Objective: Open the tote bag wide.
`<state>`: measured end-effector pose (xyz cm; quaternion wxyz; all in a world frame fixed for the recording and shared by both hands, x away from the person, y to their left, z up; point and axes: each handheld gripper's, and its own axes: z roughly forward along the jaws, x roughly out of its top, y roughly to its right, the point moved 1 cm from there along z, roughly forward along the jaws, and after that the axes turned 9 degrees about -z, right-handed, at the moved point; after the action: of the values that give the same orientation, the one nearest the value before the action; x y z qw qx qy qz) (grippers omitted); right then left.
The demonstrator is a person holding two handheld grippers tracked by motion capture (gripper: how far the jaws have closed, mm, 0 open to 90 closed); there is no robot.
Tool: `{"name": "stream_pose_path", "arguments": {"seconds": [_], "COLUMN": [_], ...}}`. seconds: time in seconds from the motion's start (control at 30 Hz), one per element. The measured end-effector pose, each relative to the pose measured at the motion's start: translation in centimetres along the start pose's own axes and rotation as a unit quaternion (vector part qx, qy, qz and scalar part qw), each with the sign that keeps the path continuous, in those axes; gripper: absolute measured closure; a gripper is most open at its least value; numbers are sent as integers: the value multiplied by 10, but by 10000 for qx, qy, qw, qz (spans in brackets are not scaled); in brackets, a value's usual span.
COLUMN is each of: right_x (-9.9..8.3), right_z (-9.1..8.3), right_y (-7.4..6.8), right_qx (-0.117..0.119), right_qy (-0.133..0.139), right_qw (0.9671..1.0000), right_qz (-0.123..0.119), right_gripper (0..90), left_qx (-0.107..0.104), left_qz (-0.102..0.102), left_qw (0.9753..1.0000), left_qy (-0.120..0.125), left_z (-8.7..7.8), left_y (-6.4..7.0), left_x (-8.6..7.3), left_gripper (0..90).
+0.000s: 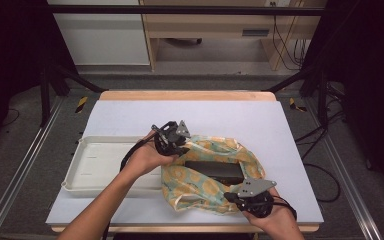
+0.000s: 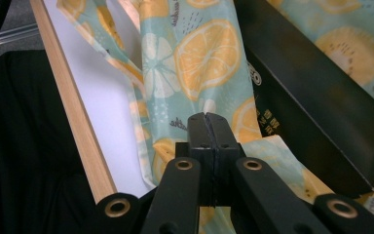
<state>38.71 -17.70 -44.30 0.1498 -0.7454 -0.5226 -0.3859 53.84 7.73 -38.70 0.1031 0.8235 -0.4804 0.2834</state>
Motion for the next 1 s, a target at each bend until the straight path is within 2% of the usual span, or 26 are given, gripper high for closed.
{"name": "stream_pose_path", "arguments": {"seconds": [0.07,0.1,0.2,0.4,0.6,0.77,1.0], "right_x": [0,-1,-2,-8,-14,-15,-16], "right_z": [0,0,0,3,4,4,2], "right_y": [-1,-2,-4,-11,-16,-18,-22], "right_qx": [35,44,106,288,423,474,530], "right_qy": [-26,-46,-105,-223,-277,-300,-322], "right_qw": [10000,10000,9999,9993,9987,9984,9980], "right_qz": [-23,-32,-76,-83,-85,-105,-132], "right_gripper": [900,900,900,900,900,900,900], "left_qx": [91,143,267,469,530,542,562], "left_qz": [-30,-37,-202,-481,-551,-685,-746], "left_qw": [9999,9998,9994,9976,9969,9960,9955], "left_qy": [-74,-110,27,135,170,203,158], "left_z": [3,4,8,15,16,18,20], "left_y": [-2,-3,-8,-22,-28,-35,-39], "left_x": [4,6,11,15,15,14,12], "left_gripper": [854,867,879,889,895,895,894]}}
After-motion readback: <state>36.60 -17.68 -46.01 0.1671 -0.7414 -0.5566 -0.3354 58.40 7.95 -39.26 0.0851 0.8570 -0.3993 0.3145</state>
